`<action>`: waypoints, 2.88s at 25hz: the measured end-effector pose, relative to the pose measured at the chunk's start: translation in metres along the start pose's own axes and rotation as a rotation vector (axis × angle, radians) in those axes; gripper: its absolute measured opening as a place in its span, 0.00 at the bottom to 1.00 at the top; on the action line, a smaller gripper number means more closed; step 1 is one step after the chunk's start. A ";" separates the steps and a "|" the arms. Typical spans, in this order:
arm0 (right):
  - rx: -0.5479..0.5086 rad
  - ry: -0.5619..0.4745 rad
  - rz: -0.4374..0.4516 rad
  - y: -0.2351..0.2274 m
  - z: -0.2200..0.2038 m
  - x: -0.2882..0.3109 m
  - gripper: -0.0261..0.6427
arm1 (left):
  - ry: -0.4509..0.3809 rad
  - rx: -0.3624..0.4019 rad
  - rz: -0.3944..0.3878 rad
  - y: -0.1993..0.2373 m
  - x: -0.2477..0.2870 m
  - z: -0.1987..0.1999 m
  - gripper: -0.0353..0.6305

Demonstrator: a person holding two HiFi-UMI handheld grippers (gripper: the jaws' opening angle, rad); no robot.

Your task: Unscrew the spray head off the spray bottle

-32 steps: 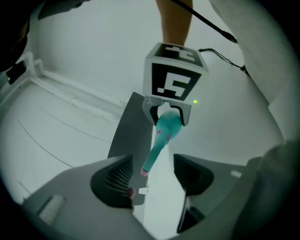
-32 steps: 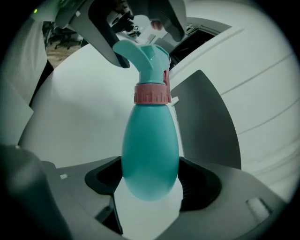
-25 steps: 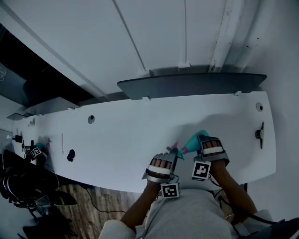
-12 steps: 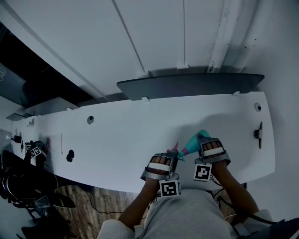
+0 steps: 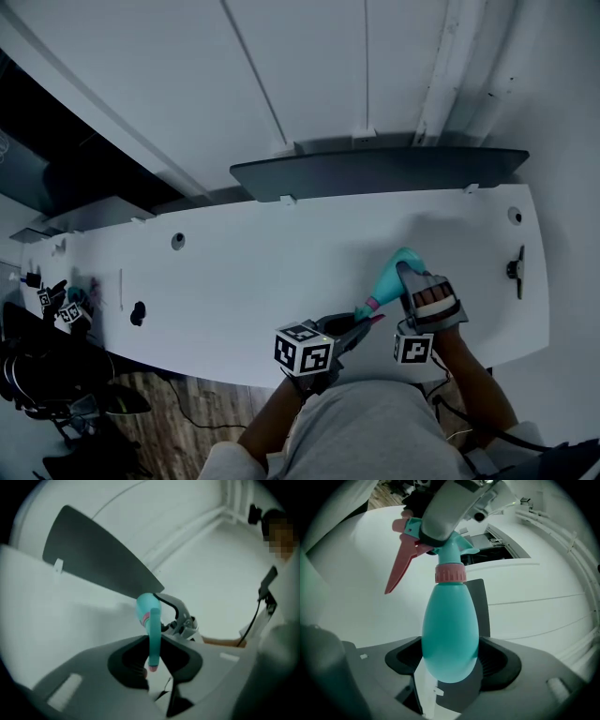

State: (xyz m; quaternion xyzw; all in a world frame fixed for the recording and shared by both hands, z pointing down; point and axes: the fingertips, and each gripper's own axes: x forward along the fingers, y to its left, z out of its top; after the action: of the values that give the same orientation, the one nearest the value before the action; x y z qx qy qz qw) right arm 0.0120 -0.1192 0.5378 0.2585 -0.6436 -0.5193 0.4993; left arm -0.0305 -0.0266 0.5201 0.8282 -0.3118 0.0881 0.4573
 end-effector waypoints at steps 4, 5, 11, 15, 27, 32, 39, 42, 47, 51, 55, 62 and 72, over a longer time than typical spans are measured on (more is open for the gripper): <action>0.053 -0.006 0.045 0.002 -0.001 0.005 0.60 | -0.075 0.010 0.006 -0.006 -0.001 0.009 0.16; 0.074 -0.004 0.067 0.006 -0.002 0.007 0.60 | -0.072 0.073 0.032 -0.007 -0.001 0.009 0.18; 0.280 -0.005 0.258 0.033 -0.009 0.012 0.60 | -0.043 0.447 0.181 -0.014 -0.015 0.016 0.53; 0.473 -0.082 0.464 0.061 -0.005 0.007 0.60 | -0.051 0.863 0.349 -0.018 -0.044 0.031 0.53; 0.473 -0.224 0.812 0.081 0.034 -0.017 0.60 | 0.310 1.920 0.522 -0.013 -0.013 0.012 0.45; 0.455 -0.199 0.780 0.075 0.035 -0.009 0.60 | 0.277 1.921 0.501 -0.015 -0.006 0.009 0.38; 0.402 -0.182 0.767 0.077 0.034 -0.011 0.60 | 0.254 1.888 0.554 -0.016 -0.002 0.007 0.34; 0.389 -0.169 0.746 0.072 0.033 -0.008 0.60 | 0.220 1.840 0.592 -0.016 -0.005 0.015 0.26; 0.350 -0.124 0.640 0.055 0.026 0.001 0.60 | 0.179 1.693 0.639 -0.011 -0.010 0.028 0.25; 0.253 -0.076 0.422 0.027 0.017 0.011 0.60 | 0.106 1.408 0.680 -0.002 -0.016 0.040 0.24; 0.085 -0.027 0.042 -0.020 0.005 0.012 0.60 | -0.044 0.903 0.575 0.000 -0.024 0.049 0.19; 0.051 -0.042 -0.100 -0.032 -0.004 0.004 0.59 | -0.204 0.428 0.303 -0.010 -0.026 0.049 0.17; 0.031 -0.117 -0.220 -0.053 -0.001 -0.006 0.59 | -0.321 -0.015 -0.029 -0.015 -0.034 0.052 0.16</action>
State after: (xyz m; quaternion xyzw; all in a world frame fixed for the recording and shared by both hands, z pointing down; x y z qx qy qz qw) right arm 0.0052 -0.1321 0.4860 0.3045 -0.6472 -0.5751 0.3970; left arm -0.0555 -0.0477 0.4655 0.8326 -0.3694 -0.0545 0.4091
